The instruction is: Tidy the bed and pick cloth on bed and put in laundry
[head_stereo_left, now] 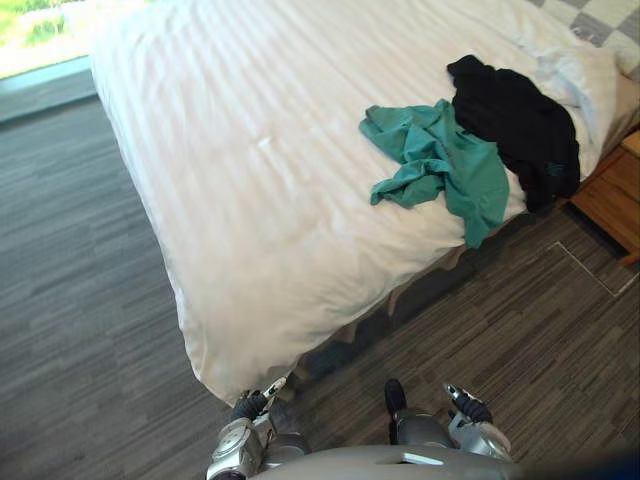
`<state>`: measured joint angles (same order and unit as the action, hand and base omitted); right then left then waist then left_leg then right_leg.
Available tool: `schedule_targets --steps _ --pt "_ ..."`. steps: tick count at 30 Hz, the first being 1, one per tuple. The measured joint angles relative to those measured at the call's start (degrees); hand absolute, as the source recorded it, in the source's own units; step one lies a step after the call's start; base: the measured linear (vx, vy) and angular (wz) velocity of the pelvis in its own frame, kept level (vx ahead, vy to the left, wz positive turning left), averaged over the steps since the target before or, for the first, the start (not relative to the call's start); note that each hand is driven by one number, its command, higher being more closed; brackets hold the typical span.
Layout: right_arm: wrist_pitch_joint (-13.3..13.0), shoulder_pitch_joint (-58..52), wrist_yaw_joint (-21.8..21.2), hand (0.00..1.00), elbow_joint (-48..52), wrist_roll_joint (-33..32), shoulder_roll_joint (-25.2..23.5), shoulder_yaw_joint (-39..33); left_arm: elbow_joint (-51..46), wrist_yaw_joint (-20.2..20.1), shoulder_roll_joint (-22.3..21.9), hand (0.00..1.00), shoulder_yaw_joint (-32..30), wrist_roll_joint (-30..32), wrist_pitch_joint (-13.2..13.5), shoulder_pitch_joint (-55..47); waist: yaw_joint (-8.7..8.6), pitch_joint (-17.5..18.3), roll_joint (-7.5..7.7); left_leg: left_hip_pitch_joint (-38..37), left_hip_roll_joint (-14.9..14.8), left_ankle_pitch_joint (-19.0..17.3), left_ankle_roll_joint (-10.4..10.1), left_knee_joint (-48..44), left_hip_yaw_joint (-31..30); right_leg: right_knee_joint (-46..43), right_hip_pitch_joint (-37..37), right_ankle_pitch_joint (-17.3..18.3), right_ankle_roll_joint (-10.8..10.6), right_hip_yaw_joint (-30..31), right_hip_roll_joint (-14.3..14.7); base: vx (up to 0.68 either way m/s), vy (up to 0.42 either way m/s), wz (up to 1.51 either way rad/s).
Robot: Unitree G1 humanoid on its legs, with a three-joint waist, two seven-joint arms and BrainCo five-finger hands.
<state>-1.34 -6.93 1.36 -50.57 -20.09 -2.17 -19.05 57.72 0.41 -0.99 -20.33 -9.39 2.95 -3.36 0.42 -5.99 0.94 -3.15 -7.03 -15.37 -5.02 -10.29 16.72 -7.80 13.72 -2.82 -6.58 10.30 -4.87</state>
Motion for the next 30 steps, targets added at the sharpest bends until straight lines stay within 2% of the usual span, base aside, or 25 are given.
schedule_targets --steps 1,3,4,5,6,7,9,12,13,15,16,17,18,19,20,21,22,23,24,25,26,27,30 --pt "0.0 -0.01 0.11 0.0 0.0 0.02 0.06 -0.05 0.04 0.02 -0.11 0.0 0.0 0.0 -0.07 -0.06 -0.14 0.21 -0.41 0.08 -0.14 0.26 0.35 0.27 0.72 0.6 0.08 -0.82 1.02 -2.45 -0.27 -0.11 0.048 -0.51" --pt "0.0 0.05 0.76 0.0 -0.01 0.07 0.17 -1.04 -0.25 0.09 -0.5 0.0 -0.18 -0.06 -0.12 0.04 -0.85 -0.02 -0.99 -1.35 -1.46 0.68 0.49 1.2 3.54 -5.2 0.92 2.37 5.36 -16.77 -3.85 -0.06 0.009 -0.51" --pt "-0.05 -0.03 0.95 0.0 -0.15 0.05 0.18 -1.12 -0.26 0.12 -0.48 0.0 -0.28 -0.07 -0.18 -0.25 -0.8 -0.01 -1.09 -2.15 -2.08 0.79 0.28 1.42 4.46 -6.95 0.47 2.77 5.84 -18.53 -3.92 0.07 -0.068 -0.72" --pt "-0.16 -0.1 1.18 0.0 -0.61 0.03 0.06 -1.18 -0.29 0.22 -0.38 0.0 -0.73 -0.11 -0.2 -0.61 -0.64 0.1 -0.91 -3.85 -2.9 1.03 -0.72 2.09 6.27 -6.72 -1.05 3.56 4.91 -19.59 -3.0 0.09 -0.099 -0.84" --pt "-0.21 -0.05 1.23 0.0 -0.83 0.01 -0.11 -1.21 -0.24 0.41 -0.64 0.0 -1.39 -0.15 -0.34 -0.44 -0.55 0.4 -1.08 -4.55 -3.58 1.52 -1.67 2.99 7.97 -4.62 -1.14 2.64 3.75 -18.82 -1.31 0.08 -0.115 -0.78" --pt "-0.24 -0.05 1.23 0.0 -0.97 -0.03 -0.01 -1.22 -0.23 0.52 -0.87 0.0 -1.49 -0.14 -0.36 -0.28 -0.6 0.9 -1.14 -4.53 -4.01 1.85 -2.15 3.44 8.13 -3.55 -1.17 2.27 3.73 -18.7 -0.44 0.05 -0.142 -0.66" --pt "-0.2 -0.21 1.58 0.0 -1.75 -0.2 0.5 -2.91 -0.23 1.1 -1.51 0.0 -1.71 -0.04 -0.39 -0.17 -0.88 0.79 -2.35 -4.96 -5.43 2.79 -2.36 4.64 10.04 -0.08 -1.08 0.72 4.32 -16.2 2.9 0.06 -0.164 -0.63" --pt "-0.11 -0.19 1.87 0.0 -2.25 -1.12 0.59 -2.94 -0.17 1.13 -2.24 0.0 -0.86 0.78 -0.67 -0.04 -0.88 0.61 -2.53 -6.72 -5.88 3.94 -1.9 5.08 12.54 1.52 -1.08 -0.68 5.32 -13.0 5.47 0.04 -0.1 -0.76" --pt "-0.13 -0.19 1.89 0.0 -2.24 -1.13 0.54 -2.84 -0.21 1.14 -2.25 0.0 -0.57 1.2 -0.75 0.09 -1.03 0.41 -2.43 -7.22 -5.89 4.08 -1.88 4.76 12.99 0.98 -1.04 -0.56 5.49 -12.4 5.73 0.01 -0.085 -0.62" --pt "-0.16 -0.2 2.04 0.0 -2.2 -1.14 0.4 -2.64 -0.23 1.11 -2.43 0.0 -0.07 1.74 -0.87 0.39 -1.39 -0.3 -1.76 -7.92 -5.93 4.09 -1.86 2.78 14.63 -2.76 0.07 2.03 6.23 -11.29 5.83 -0.02 -0.053 -0.42" --pt "-0.17 -0.29 2.32 0.0 -2.21 -1.09 0.07 -2.65 -0.46 1.14 -2.3 0.0 -0.14 1.78 -0.85 0.38 -2.26 -0.57 -1.11 -8.3 -5.91 4.06 -1.83 1.45 15.31 -6.07 2.02 5.42 7.64 -13.28 4.99 -0.03 -0.063 -0.45" --pt "-0.2 -0.2 2.39 0.0 -2.22 -1.06 -0.03 -2.48 -0.47 1.18 -2.11 0.0 -0.14 1.79 -0.91 0.18 -2.76 -0.66 -1.01 -8.03 -6.03 4.1 -1.69 0.84 16.42 -9.49 2.98 9.32 9.94 -18.65 2.87 -0.01 -0.061 -0.47" --pt "-0.24 -0.16 2.44 0.0 -2.26 -1.02 0.01 -2.42 -0.48 1.18 -1.92 0.0 -0.1 1.77 -0.94 -0.03 -2.85 -0.66 -1.01 -8.04 -6.03 4.06 -1.47 0.7 16.66 -10.8 3.6 10.34 10.41 -20.74 1.91 0.04 -0.059 -0.62" --pt "-0.23 -0.08 2.71 0.0 -2.64 -0.98 -0.03 -2.38 -0.53 1.18 -1.29 0.0 -0.01 1.76 -1.0 -0.36 -3.01 -0.55 -0.32 -8.26 -6.02 3.86 -1.11 0.21 17.51 -13.24 4.76 10.89 11.01 -25.15 -0.18 0.05 -0.044 -0.56" --pt "-0.2 -0.06 2.82 0.0 -2.85 -0.97 0.01 -2.38 -0.52 1.17 -1.08 0.0 0.01 1.76 -1.05 -0.5 -3.01 -0.59 -0.41 -8.44 -6.09 3.91 -1.02 0.16 17.65 -13.51 4.95 10.9 11.02 -26.62 -0.62 0.09 -0.07 -0.91" --pt "-0.2 0.14 2.9 0.0 -3.32 -0.62 0.23 -2.41 -0.52 1.18 -0.64 0.0 0.08 1.75 -1.07 -0.94 -2.82 -0.63 -0.53 -8.77 -6.22 4.81 0.41 0.08 18.34 -13.25 4.93 10.88 11.01 -29.86 -1.44 0.1 -0.079 -0.79" --pt "-0.18 0.28 2.96 0.0 -3.49 0.07 0.28 -2.41 -0.53 1.19 -0.4 0.0 0.11 1.75 -1.07 -1.17 -2.79 -0.52 -0.34 -8.88 -6.2 5.42 1.35 -0.06 19.05 -12.66 4.97 10.78 10.89 -30.07 -1.23 0.13 -0.114 -1.02" --pt "-0.21 0.5 2.97 0.0 -3.77 0.94 0.46 -2.38 -0.46 1.17 0.13 0.0 0.7 1.76 -1.18 -1.61 -2.95 -0.44 -0.24 -8.68 -6.38 6.74 3.32 -1.09 19.61 -10.56 4.66 9.93 10.45 -29.53 -0.3 0.12 -0.103 -0.8" --pt "-0.23 0.54 2.9 0.0 -3.82 1.33 0.61 -2.35 -0.46 1.15 0.41 0.0 1.45 1.76 -1.23 -1.74 -2.95 -0.37 -0.16 -8.64 -6.76 7.33 4.1 -2.16 19.96 -8.66 4.08 8.64 10.48 -28.53 0.72 0.14 -0.089 -1.04" --pt "-0.24 0.64 2.88 0.0 -4.41 1.45 1.13 -2.29 -0.36 1.16 1.07 0.0 2.47 1.78 -1.29 -2.09 -2.79 -0.49 -0.62 -8.42 -7.45 7.53 3.85 -3.81 20.17 -4.01 2.42 5.66 10.78 -25.95 2.26 0.16 0.005 -0.95" --pt "-0.11 1.2 2.95 0.0 -5.46 2.52 1.29 -2.27 -0.18 1.17 1.01 0.0 3.04 1.85 -1.33 -2.17 -2.83 -0.73 -1.06 -8.4 -6.32 5.42 2.27 -2.74 18.62 0.05 0.64 2.88 10.93 -24.16 3.45 0.2 0.07 -1.01" --pt "0.24 1.89 3.21 0.0 -6.84 3.75 1.9 -2.29 -0.19 1.26 1.27 0.0 3.86 2.03 -1.41 -2.18 -2.96 -0.91 -1.06 -8.35 -4.21 2.69 1.76 0.08 17.11 4.11 -1.77 0.11 11.67 -22.12 4.18 0.14 0.088 -0.72" --pt "0.59 2.09 3.22 0.0 -7.78 5.81 2.52 -1.19 -0.3 1.26 1.99 0.0 4.39 2.08 -1.35 -2.18 -2.98 -1.63 -0.2 -7.41 -1.01 0.79 1.3 2.21 17.25 9.6 -8.38 -2.26 10.59 -18.53 4.67 0.14 0.124 -0.66"
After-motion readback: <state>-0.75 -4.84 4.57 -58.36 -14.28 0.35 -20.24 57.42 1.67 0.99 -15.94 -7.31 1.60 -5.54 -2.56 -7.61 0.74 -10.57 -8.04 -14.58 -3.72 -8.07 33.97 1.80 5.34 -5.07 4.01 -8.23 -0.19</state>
